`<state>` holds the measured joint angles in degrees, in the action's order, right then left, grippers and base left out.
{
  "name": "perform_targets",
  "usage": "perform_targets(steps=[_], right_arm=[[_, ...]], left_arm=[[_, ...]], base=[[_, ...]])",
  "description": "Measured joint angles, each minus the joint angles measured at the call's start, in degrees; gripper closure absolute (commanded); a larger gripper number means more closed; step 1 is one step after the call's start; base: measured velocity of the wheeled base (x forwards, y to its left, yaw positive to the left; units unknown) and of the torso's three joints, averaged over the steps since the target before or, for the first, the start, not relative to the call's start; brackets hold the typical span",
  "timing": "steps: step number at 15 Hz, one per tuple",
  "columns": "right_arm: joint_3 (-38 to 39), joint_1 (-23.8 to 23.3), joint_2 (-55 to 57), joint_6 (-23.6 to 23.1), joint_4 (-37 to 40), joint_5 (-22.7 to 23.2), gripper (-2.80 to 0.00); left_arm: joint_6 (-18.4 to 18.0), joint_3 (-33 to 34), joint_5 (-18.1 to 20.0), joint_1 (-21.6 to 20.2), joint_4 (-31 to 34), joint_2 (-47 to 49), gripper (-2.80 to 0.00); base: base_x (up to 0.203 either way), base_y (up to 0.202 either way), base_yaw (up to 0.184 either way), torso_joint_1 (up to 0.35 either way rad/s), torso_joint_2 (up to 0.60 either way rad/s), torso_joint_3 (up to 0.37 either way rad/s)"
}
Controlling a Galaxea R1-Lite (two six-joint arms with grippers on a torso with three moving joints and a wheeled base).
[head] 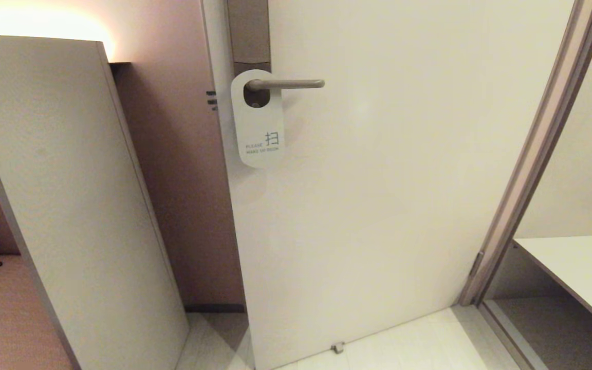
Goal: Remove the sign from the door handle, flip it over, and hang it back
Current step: Take down the sign
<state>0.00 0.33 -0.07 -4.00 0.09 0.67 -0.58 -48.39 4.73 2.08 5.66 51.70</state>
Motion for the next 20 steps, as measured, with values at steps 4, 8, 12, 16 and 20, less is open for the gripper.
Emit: perform_targets(steps=[4,8,12,16,20], right_arm=[[0.00,-0.02,0.00,-0.01,0.01,-0.01,0.00],[0.00,0.00,0.00,-0.01,0.01,0.01,0.00],[0.00,0.00,0.00,-0.01,0.01,-0.01,0.00],[0.00,0.00,0.00,0.01,0.01,-0.01,0.00],[0.00,0.00,0.00,-0.01,0.01,0.01,0.00]], left_arm=[[1.80,-0.61,8.18,-0.05,-9.79,9.27,0.00],[4.74,-0.66,15.65,-0.18,-18.32,17.69,0.00],[4.90,-1.75,18.06,-0.22,-28.70,27.26,0.00],[4.87,-5.90,21.46,0.11,-31.94,35.24,0.00],[4.91,-6.82,23.97,0.33,-32.06,38.25,-2.80]], base=[[0.000,0.000,0.000,0.000,0.00,0.000],[0.000,0.000,0.000,0.000,0.00,0.000],[0.000,0.000,0.000,0.000,0.00,0.000],[0.000,0.000,0.000,0.000,0.00,0.000],[0.000,0.000,0.000,0.000,0.00,0.000]])
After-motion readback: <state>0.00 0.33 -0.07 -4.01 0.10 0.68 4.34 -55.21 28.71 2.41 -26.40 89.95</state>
